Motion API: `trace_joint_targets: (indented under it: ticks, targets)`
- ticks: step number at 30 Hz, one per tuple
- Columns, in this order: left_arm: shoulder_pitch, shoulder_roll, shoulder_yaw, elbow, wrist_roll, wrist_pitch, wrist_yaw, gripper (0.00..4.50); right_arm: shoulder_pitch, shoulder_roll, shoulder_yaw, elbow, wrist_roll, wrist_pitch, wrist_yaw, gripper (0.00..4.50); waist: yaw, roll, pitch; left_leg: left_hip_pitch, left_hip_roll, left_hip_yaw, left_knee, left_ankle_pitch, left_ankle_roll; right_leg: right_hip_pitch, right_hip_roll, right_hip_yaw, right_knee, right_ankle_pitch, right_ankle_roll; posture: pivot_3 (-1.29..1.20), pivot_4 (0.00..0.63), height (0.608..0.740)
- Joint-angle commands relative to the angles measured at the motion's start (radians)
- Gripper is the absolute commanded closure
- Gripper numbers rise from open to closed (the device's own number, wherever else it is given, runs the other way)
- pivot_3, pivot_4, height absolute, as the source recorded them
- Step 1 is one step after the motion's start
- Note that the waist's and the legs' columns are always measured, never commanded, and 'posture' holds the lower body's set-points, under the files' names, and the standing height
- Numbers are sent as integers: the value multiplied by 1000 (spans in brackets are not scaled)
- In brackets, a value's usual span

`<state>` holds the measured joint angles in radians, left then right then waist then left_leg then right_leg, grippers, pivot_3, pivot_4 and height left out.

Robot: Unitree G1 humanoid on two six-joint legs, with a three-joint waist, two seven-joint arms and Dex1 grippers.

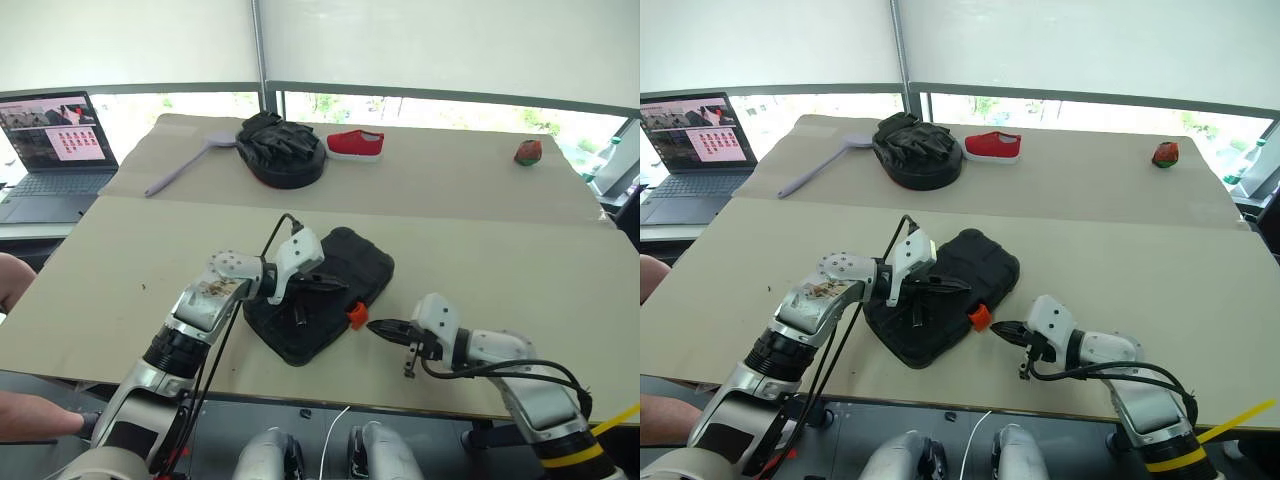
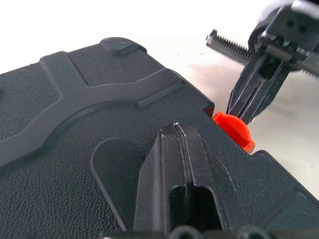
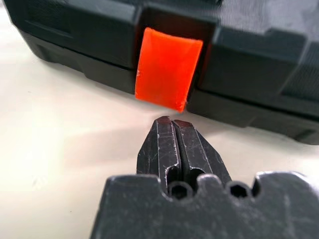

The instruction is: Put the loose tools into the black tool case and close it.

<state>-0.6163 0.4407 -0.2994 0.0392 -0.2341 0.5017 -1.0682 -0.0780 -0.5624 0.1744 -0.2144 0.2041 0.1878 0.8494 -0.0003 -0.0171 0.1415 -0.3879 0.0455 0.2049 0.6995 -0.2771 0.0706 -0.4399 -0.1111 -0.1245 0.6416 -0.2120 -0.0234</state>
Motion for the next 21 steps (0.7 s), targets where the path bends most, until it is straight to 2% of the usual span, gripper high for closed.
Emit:
trace_joint_targets:
  ticks: [1,8,21]
  targets:
    - [24,13,-18,42,26,35,15,4482,-40,13,-19,-31,7,-20,-9,4500,0,0,0,0,0,0,0,0,0,0,0,0,0,0,0,0,150,740]
    - [32,11,-21,33,26,41,18,4482,-80,0,-28,-82,32,38,7,4500,-3,0,0,0,0,0,0,0,0,-1,0,0,0,0,0,0,150,740]
    - [32,11,-40,45,22,69,5,4482,-166,99,29,-1,-1,60,-12,4500,-24,-1,0,3,2,0,-5,3,-5,0,3,1,0,-1,-1,0,150,740]
